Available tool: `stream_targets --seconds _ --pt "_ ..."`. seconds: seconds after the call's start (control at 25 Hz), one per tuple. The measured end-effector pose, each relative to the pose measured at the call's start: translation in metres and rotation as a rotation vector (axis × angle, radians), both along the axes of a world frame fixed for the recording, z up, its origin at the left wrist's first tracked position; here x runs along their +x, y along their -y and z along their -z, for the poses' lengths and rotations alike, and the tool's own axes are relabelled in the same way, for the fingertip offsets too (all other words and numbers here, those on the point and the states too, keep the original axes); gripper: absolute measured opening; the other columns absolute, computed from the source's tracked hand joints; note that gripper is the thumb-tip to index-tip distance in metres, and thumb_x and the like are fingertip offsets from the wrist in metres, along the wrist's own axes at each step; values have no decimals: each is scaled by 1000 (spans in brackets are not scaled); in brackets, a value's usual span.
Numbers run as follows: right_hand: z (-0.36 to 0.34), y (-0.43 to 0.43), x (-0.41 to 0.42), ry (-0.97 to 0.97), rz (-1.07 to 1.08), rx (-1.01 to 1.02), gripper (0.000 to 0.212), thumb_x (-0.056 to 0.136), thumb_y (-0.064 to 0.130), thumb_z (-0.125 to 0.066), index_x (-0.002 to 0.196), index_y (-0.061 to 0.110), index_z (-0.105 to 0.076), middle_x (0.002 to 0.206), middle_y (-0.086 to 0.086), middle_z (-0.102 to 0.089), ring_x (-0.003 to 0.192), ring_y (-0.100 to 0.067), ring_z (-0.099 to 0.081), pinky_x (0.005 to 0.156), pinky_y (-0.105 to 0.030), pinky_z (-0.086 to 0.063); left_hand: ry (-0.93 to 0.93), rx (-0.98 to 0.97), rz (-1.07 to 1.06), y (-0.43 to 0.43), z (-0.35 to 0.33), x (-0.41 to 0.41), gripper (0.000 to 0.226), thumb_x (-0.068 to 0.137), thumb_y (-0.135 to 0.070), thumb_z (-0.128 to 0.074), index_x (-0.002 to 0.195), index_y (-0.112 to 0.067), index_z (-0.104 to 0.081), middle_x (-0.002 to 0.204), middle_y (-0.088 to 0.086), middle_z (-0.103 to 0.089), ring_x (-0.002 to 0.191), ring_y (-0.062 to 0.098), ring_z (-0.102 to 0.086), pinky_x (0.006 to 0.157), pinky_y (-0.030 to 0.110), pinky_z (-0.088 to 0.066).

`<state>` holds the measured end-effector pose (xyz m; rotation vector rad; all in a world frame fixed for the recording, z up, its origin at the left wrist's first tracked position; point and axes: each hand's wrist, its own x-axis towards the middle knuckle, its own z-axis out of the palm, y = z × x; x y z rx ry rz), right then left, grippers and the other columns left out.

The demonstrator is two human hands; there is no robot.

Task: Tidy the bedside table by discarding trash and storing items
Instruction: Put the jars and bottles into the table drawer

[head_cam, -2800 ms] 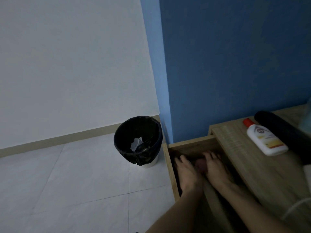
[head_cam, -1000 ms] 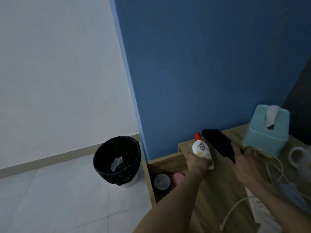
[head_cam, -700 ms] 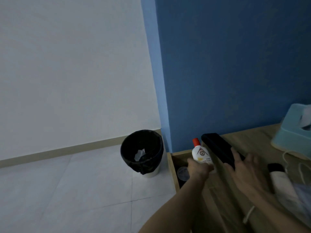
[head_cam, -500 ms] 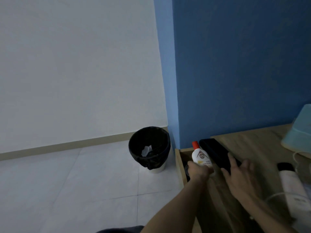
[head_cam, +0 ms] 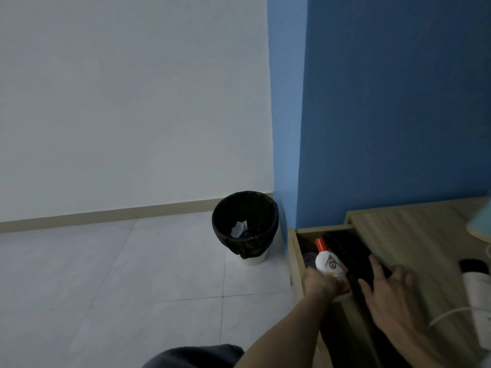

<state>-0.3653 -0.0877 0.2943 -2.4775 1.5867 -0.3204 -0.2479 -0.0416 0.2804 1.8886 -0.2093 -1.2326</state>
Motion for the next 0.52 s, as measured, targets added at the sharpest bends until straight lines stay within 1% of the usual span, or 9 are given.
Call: stream_targets --seconds 0.08,0.2,0.28,0.4,0.52 --pt "4 -1 0 -16 -19 -44 60 61 18 -82 115 1 -62 87 -37 -52 74 -41 -51 60 -41 -47 6 -27 1 -3 3 -1 62 86 -18 -65 138 -14 -32 138 10 -46 127 26 -48 102 37 -47" --pt "7 -3 0 -36 -29 -99 64 51 17 -87 108 -1 -65 80 -36 -54 65 -40 -53 53 -40 -48 58 -60 12 -9 6 -3 53 89 -16 -62 134 -15 -33 135 10 -47 123 25 -51 99 37 -50" --pt "10 -8 1 -55 -44 -120 66 46 17 -89 105 -1 -66 78 -35 -53 63 -40 -53 51 -41 -49 83 -80 21 -14 8 -2 50 89 -16 -61 131 -16 -34 134 9 -48 120 24 -53 96 35 -51" --pt "10 -14 2 -62 -44 -118 66 52 20 -86 111 1 -64 83 -34 -54 67 -39 -53 55 -41 -49 83 -104 22 -19 8 1 48 90 -15 -61 131 -15 -35 133 9 -48 120 24 -53 93 33 -51" --pt "10 -22 4 -74 -23 -107 64 59 23 -83 115 2 -61 89 -33 -56 72 -39 -53 60 -41 -48 117 -91 -9 -25 8 4 48 89 -14 -60 130 -15 -35 132 8 -48 120 24 -53 94 35 -51"
